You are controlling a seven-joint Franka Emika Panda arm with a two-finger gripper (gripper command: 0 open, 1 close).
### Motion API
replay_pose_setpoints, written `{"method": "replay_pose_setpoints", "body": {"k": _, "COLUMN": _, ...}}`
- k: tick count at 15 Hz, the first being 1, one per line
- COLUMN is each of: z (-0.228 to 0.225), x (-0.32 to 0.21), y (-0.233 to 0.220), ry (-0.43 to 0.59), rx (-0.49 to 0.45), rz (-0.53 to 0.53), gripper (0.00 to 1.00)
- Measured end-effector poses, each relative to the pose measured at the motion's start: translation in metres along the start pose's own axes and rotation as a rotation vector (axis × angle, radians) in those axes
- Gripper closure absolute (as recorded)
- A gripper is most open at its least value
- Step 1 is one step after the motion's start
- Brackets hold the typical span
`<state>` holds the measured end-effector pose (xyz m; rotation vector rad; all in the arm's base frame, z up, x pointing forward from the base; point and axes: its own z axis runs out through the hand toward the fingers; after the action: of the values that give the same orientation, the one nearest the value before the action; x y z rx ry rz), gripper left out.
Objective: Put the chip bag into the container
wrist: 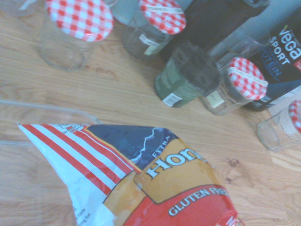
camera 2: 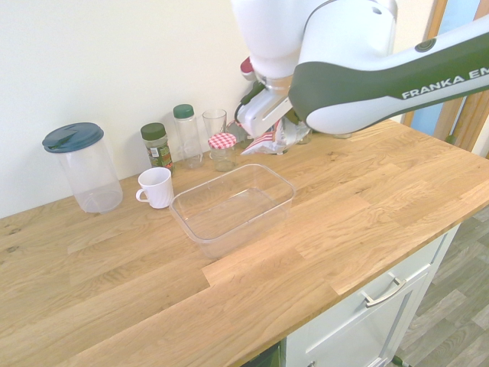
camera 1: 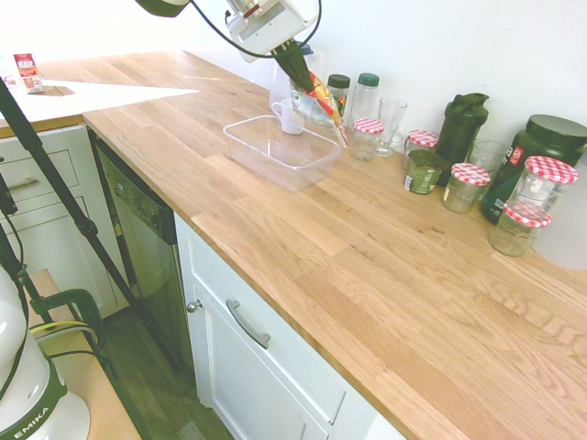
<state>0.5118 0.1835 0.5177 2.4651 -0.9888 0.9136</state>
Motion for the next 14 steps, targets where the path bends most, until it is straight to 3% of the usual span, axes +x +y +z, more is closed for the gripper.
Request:
{"method": "replay_pose_setpoints", "body": {"k": 7, "z": -0.001, "x": -0.083, "y": -0.051, "ry": -0.012, "rx": -0.045, "rz": -0.045, "gripper": 1.0}}
{"method": "replay_pose_setpoints", "body": {"k": 14, "z": 0.009, "x": -0.109, "y": -0.073, "ry": -0.013, "rx": -0.103, "rz": -0.07, "gripper": 1.0}}
